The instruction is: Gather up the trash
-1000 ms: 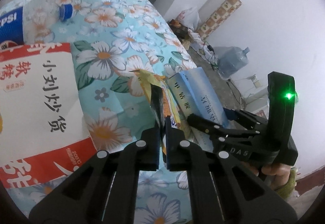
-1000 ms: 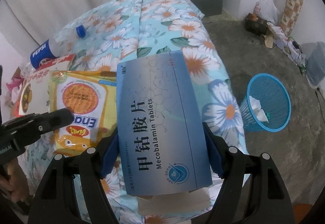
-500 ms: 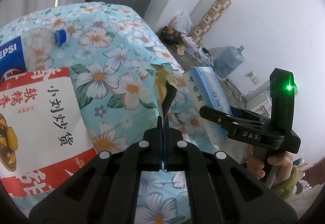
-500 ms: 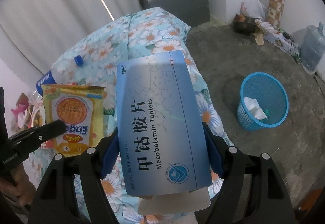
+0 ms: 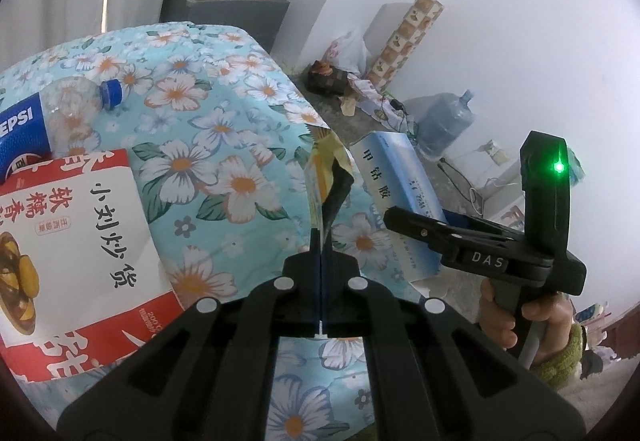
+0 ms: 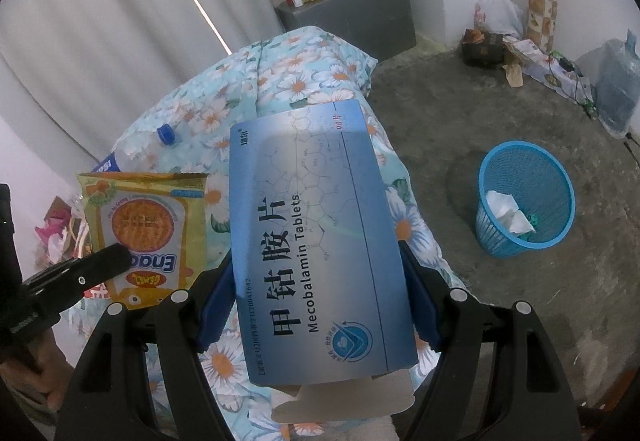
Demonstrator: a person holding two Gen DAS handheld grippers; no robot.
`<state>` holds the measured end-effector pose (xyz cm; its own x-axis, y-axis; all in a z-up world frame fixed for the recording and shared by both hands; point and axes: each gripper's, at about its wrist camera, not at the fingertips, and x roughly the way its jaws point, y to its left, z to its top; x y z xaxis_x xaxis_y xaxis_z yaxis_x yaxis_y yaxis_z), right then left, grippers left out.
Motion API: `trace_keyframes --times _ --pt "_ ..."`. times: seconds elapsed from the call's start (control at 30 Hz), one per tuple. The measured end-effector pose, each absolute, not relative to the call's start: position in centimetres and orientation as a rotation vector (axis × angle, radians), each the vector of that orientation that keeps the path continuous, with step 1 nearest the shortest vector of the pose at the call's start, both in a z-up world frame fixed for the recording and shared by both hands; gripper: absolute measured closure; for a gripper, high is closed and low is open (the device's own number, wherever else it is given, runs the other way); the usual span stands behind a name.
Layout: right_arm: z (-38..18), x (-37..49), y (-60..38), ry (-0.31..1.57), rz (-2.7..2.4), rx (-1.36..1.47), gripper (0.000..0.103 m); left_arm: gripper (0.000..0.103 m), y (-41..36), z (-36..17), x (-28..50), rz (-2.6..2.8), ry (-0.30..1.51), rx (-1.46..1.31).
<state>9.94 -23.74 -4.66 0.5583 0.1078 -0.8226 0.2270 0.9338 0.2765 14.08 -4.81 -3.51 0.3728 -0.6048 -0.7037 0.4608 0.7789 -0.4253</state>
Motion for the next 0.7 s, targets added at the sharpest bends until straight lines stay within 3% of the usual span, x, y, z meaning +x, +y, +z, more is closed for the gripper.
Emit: trace_keyframes --times 0.7 --pt "-3.8 7.5 -25.5 0.911 -0.042 0.477 0.031 0.103 -7.1 -2.2 12.7 -0.722 0.948 -0.113"
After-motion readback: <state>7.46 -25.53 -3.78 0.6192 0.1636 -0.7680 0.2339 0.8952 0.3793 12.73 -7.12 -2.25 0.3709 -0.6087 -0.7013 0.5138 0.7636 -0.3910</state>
